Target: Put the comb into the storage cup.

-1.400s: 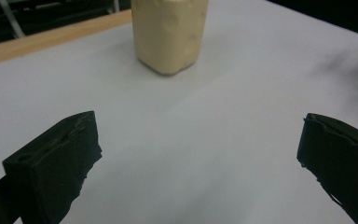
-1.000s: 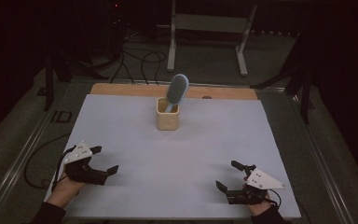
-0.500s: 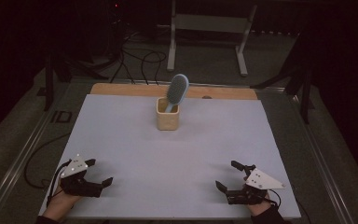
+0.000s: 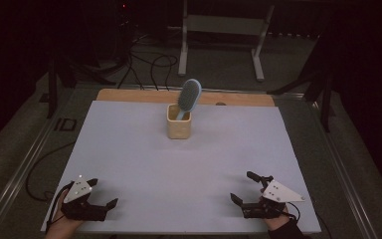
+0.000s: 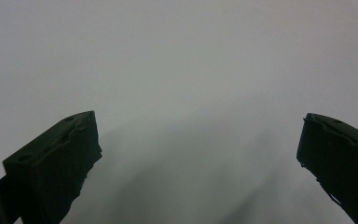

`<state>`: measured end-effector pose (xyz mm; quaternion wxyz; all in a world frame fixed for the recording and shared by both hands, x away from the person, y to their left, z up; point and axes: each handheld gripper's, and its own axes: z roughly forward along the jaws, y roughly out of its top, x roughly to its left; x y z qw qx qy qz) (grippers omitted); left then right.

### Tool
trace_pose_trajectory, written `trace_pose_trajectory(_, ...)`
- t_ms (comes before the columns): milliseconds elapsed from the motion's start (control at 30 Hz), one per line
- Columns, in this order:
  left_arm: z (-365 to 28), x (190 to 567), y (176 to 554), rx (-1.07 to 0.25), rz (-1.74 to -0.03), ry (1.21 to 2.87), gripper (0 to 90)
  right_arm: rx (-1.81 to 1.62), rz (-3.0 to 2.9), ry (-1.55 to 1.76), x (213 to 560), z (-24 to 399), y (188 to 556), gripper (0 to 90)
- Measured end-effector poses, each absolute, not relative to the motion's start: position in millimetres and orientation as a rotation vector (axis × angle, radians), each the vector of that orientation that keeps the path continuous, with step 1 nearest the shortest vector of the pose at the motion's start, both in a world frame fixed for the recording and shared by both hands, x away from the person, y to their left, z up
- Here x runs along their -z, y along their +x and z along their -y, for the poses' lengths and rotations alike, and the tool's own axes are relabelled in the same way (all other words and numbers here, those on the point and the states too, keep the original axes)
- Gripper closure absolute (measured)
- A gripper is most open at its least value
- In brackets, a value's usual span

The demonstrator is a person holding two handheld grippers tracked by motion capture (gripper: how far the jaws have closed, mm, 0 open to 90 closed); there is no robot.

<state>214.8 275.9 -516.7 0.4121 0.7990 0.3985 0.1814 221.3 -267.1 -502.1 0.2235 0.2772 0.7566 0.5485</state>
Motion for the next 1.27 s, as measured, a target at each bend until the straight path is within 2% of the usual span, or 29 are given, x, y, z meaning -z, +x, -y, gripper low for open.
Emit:
trace_pose_trajectory(367,-278.8,514.9,213.9,-0.512,-1.031,1.999,0.0,-1.509,-2.099,0.761,502.9,266.1,221.6,8.9)
trace_pose_trajectory(1267,-280.5,515.1,210.8,-0.534,-1.035,1.975,0.0,-1.507,-2.115,0.767,505.1,263.5,225.8,9.0)
